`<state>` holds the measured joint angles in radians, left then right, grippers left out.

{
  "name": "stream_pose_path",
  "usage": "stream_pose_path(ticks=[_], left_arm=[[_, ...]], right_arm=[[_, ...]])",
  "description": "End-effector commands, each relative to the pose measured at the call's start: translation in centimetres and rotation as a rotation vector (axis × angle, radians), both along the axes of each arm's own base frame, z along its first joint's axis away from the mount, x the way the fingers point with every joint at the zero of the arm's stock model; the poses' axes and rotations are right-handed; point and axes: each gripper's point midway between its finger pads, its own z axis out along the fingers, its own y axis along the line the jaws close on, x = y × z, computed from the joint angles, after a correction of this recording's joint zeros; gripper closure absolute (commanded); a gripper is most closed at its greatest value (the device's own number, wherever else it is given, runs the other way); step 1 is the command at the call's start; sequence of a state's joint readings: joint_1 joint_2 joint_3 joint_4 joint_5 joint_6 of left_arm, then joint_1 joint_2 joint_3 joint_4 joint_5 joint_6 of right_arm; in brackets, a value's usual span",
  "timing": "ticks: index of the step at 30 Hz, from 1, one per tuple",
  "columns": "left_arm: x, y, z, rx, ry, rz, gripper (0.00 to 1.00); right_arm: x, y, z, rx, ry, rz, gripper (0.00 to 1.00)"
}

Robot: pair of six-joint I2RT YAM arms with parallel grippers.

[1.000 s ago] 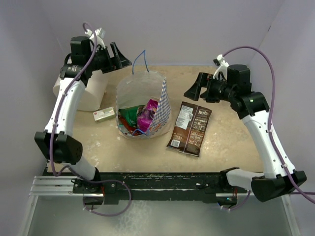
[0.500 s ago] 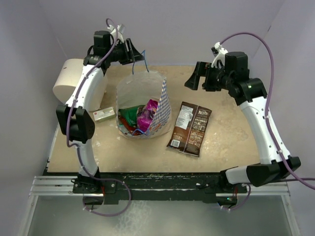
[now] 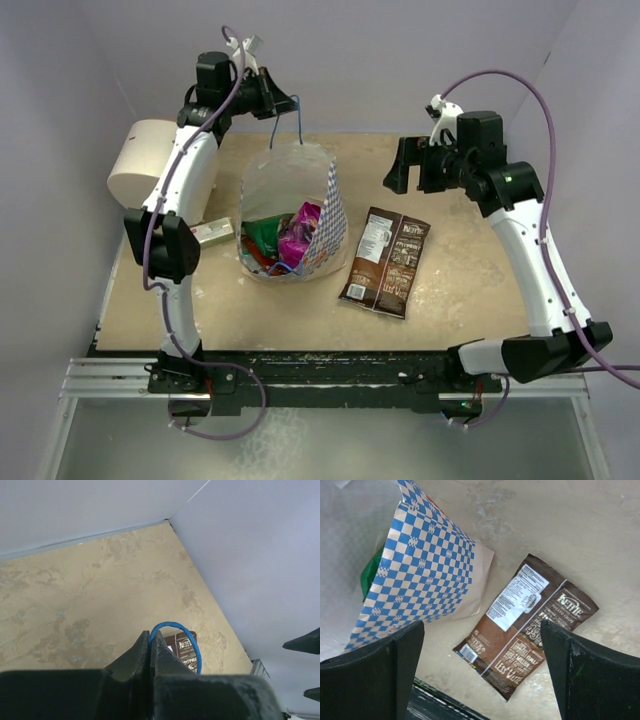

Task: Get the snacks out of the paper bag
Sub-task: Take out the snack from the paper bag.

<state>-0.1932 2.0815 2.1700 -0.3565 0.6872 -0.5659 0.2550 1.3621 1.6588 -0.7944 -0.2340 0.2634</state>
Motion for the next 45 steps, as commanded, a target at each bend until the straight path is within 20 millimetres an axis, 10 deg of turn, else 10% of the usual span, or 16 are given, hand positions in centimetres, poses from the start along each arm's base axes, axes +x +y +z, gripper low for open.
stream_pose_path(ticks=[1, 18, 28, 45], left_arm=[[-3.2, -0.2, 8.3, -0.081, -0.173, -0.034, 1.0], [-13.5, -0.6, 10.0, -0.146, -0.084, -0.041, 1.0], [-16.6, -0.7, 9.8, -0.159, -0.045, -0.055, 1.0], [-18.8, -0.3, 10.3, -0.171, -0.014, -0.05, 1.0]], right_arm=[[-0.2, -0.2, 1.3, -0.092, -0.132, 0.095, 0.0], [-7.9, 10.2, 5.2, -0.008, -0.52, 0.707, 0.18], [-13.2, 18.2, 2.7, -0.096, -0.553, 1.009, 0.31], [-8.4, 27.9, -3.8, -0.098, -0.592, 0.671, 0.53]])
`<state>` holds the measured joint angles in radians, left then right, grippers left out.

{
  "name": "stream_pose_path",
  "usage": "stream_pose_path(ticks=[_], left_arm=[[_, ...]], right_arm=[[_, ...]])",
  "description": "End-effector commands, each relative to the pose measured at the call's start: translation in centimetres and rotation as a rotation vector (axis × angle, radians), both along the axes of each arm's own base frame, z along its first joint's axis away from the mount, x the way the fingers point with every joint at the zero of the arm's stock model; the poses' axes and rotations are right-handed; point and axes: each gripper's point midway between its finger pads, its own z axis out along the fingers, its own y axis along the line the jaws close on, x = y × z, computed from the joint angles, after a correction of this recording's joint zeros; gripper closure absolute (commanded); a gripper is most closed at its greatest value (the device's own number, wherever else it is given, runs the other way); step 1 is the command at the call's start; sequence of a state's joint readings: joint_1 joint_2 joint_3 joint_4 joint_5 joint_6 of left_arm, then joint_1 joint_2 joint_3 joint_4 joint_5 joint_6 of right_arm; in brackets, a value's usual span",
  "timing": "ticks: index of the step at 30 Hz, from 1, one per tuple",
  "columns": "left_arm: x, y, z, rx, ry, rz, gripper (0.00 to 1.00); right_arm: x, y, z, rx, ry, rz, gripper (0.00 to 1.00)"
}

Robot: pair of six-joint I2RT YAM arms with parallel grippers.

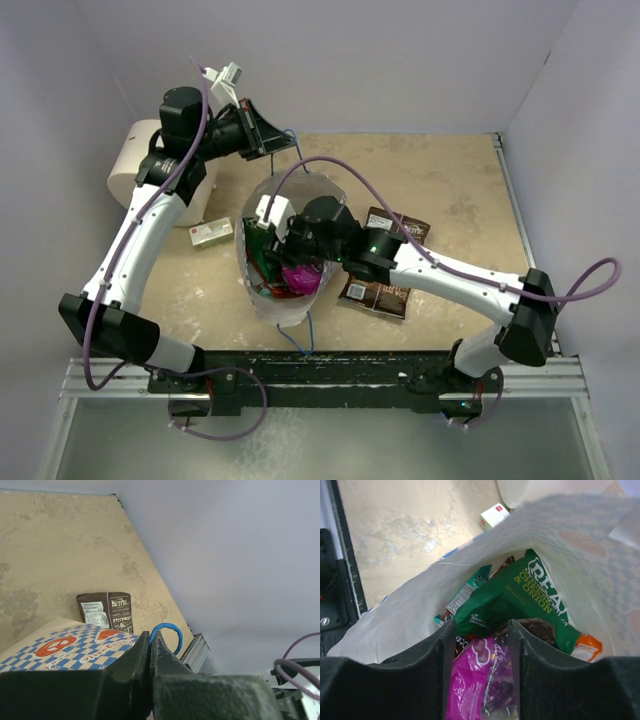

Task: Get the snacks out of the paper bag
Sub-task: Take out the snack from the paper bag.

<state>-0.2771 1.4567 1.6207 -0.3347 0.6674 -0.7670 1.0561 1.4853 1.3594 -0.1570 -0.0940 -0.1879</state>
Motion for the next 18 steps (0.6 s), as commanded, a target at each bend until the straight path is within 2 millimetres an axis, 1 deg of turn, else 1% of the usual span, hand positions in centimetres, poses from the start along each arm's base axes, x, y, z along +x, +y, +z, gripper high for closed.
stream_pose_path(ticks=[1, 3, 6, 9, 11, 16, 18], left_arm=[[-1.3, 0.0, 3.0, -0.033, -0.074, -0.011, 1.0], [-1.2, 0.1, 2.9, -0.031, -0.069, -0.002, 1.0], [-1.1, 0.1, 2.6, -0.029, -0.052, 0.002, 1.0], [-1.0, 0.2, 2.2, -0.016, -0.042, 0.004, 1.0], [-1.1, 0.2, 2.2, -0.008, -0.043, 0.004, 1.0], [-0.9, 0.0, 2.3, -0.01, -0.041, -0.004, 1.0], [-0.9, 0.0, 2.3, -0.011, -0.038, -0.007, 1.0]], right_arm=[[2.7, 1.2, 1.3, 0.179, -0.01, -0.189, 0.55], [3.0, 1.4, -0.1, 0.189, 0.023, -0.218, 0.56], [2.5, 2.6, -2.3, 0.176, 0.086, -0.193, 0.56], [2.2, 3.7, -3.7, 0.174, 0.136, -0.184, 0.55], [2.4, 4.1, -4.6, 0.165, 0.157, -0.194, 0.53], [2.8, 4.6, -7.9, 0.115, 0.218, -0.24, 0.47], [2.7, 4.7, -8.5, 0.115, 0.23, -0.245, 0.45]])
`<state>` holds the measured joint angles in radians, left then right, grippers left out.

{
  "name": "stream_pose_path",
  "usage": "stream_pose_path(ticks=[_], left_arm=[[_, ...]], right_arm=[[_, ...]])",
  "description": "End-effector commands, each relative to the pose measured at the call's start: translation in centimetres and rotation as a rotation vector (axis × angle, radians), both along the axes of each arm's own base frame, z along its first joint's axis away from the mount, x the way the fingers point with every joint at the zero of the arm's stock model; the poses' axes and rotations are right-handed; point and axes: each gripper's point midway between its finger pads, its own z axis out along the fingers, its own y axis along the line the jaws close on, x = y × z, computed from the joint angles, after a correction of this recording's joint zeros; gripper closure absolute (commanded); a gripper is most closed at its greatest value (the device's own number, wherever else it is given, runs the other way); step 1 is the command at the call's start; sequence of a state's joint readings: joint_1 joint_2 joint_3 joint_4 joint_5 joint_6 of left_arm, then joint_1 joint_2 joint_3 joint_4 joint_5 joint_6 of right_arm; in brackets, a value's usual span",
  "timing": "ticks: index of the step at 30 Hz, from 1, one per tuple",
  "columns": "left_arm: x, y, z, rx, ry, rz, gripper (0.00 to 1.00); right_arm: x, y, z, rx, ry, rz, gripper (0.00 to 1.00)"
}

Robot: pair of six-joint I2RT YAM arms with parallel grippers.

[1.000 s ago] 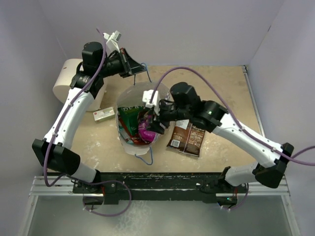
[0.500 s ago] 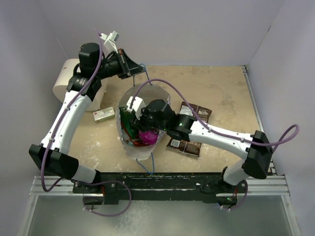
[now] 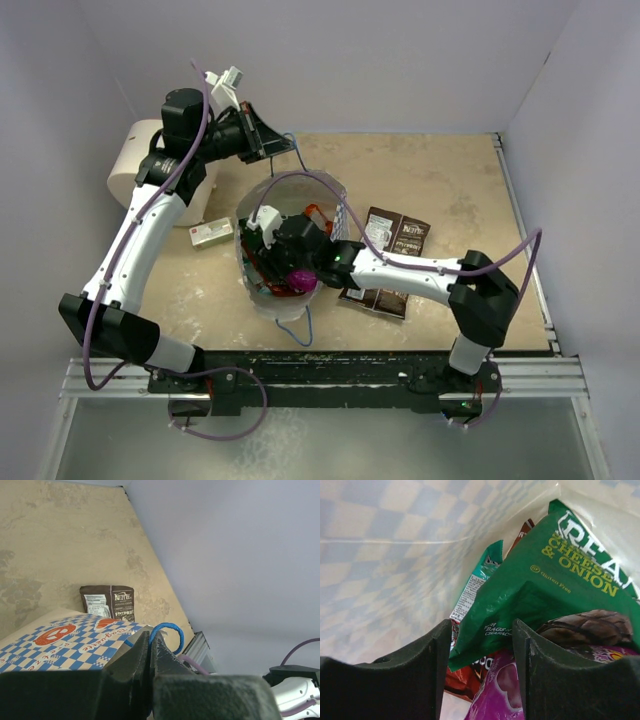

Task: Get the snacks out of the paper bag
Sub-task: Take out the snack from the paper bag.

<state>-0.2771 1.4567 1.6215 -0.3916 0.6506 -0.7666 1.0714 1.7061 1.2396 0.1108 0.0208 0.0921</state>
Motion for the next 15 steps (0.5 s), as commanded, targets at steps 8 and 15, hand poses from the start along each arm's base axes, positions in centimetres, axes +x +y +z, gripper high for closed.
stream_pose_path(ticks=[8, 15], left_arm=[[-0.9, -0.3, 3.3, -0.025, -0.087, -0.033, 1.0], [-0.7, -0.1, 2.8, -0.01, -0.063, -0.016, 1.0]], right_arm=[[1.4, 1.3, -1.7, 0.006, 0.038, -0.09, 0.4], [1.2, 2.1, 1.0, 0.045, 0.009, -0.04, 0.88]])
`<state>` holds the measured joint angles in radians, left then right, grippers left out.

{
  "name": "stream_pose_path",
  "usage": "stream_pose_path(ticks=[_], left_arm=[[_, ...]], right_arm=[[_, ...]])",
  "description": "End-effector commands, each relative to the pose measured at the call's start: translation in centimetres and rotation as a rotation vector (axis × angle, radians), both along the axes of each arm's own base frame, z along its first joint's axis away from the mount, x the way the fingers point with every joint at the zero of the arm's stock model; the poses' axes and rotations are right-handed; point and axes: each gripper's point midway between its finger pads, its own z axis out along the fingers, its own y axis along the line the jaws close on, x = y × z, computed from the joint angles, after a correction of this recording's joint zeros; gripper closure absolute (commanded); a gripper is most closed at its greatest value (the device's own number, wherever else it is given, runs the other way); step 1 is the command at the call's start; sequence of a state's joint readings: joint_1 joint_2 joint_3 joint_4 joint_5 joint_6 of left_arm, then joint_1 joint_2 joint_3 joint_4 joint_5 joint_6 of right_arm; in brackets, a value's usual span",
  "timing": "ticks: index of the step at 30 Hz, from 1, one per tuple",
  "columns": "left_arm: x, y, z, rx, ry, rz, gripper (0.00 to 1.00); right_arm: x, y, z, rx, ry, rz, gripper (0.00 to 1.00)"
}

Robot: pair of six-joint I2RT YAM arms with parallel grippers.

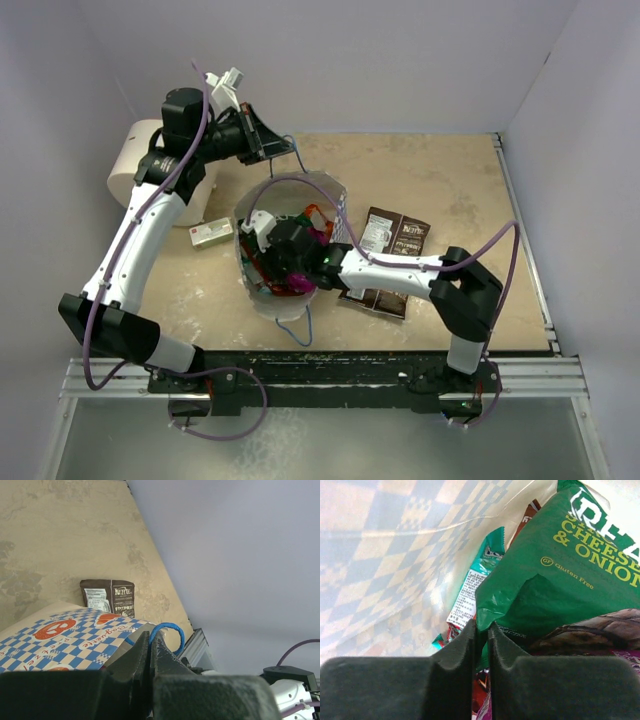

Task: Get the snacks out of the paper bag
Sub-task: Take out the snack from the paper bag.

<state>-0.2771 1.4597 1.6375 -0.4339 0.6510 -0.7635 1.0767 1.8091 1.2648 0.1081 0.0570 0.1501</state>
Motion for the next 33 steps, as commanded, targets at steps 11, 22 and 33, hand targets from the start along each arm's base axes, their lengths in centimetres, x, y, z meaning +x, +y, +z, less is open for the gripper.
stream_pose_path(ticks=[11, 22, 33], left_arm=[[0.4, 0.3, 2.4, 0.029, -0.068, 0.024, 1.0], [1.7, 0.8, 2.2, 0.07, -0.072, 0.057, 1.0], [2.4, 1.7, 0.9, 0.106, -0.043, 0.111, 1.0]], right_arm=[[-0.1, -0.3, 16.8, 0.211, -0.152, 0.023, 1.0], [-2.0, -5.0, 24.1, 0.283, -0.205, -0.01, 1.0], [-3.0, -8.3, 28.3, 0.13, -0.337, 0.088, 1.0]])
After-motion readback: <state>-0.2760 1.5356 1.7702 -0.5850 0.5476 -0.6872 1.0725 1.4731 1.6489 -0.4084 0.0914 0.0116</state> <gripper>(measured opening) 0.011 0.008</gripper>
